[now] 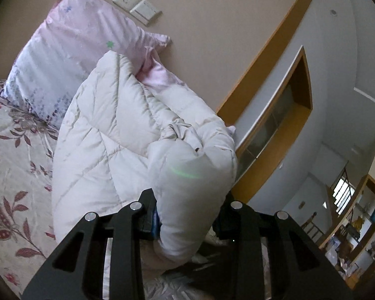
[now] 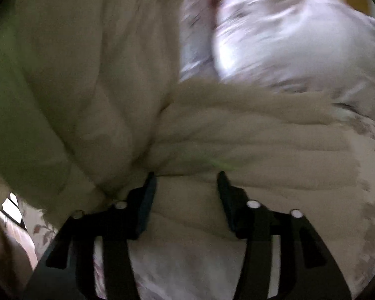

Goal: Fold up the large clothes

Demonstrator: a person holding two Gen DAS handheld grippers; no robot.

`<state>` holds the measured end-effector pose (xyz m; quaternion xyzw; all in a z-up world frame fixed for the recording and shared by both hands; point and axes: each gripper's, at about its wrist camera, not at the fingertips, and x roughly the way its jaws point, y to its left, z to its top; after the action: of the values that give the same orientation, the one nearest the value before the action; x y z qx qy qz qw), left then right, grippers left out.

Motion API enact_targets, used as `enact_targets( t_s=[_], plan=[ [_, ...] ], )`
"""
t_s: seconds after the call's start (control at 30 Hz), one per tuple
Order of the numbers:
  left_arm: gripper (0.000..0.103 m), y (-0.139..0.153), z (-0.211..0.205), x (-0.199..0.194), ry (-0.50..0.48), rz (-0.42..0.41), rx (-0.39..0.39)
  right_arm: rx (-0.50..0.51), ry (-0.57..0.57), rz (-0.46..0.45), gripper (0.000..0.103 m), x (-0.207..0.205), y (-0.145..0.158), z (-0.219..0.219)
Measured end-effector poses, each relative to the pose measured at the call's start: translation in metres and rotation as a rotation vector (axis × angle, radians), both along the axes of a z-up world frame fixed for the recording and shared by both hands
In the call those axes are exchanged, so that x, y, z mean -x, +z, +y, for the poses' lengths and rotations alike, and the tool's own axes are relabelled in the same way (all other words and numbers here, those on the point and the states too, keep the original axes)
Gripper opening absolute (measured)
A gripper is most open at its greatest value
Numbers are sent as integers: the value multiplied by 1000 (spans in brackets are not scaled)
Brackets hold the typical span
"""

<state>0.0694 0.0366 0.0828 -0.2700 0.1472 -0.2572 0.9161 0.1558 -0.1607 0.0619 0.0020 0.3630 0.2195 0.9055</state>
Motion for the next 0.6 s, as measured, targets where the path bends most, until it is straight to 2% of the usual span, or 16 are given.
enact_targets(
  t_s=[0.1, 0.2, 0.27, 0.3, 0.33, 0.37, 0.43, 0.6],
  plan=[
    [31, 0, -5, -4, -6, 1, -9, -38, -178, -40, 64, 2, 14, -67],
    [31, 1, -16, -6, -25, 6, -18, -79, -287, 32, 64, -11, 3, -108],
    [31, 1, -22, -5, -40, 6, -33, -155, -310, 122, 63, -22, -12, -129],
    [31, 1, -28, -6, -49, 5, -45, -175, -311, 146, 57, -22, -18, -133],
    [31, 1, -32, -6, -58, 5, -53, -194, -307, 181, 42, -27, -26, -135],
    [31, 0, -36, -7, -68, 6, -61, -211, -295, 204, 34, -28, -31, -134],
    [31, -2, -50, -8, -106, 12, -80, -255, -280, 241, 26, -34, -41, -132],
    [31, -18, -89, -11, -240, 43, -163, -258, -263, 240, 20, -43, -44, -127]
  ],
)
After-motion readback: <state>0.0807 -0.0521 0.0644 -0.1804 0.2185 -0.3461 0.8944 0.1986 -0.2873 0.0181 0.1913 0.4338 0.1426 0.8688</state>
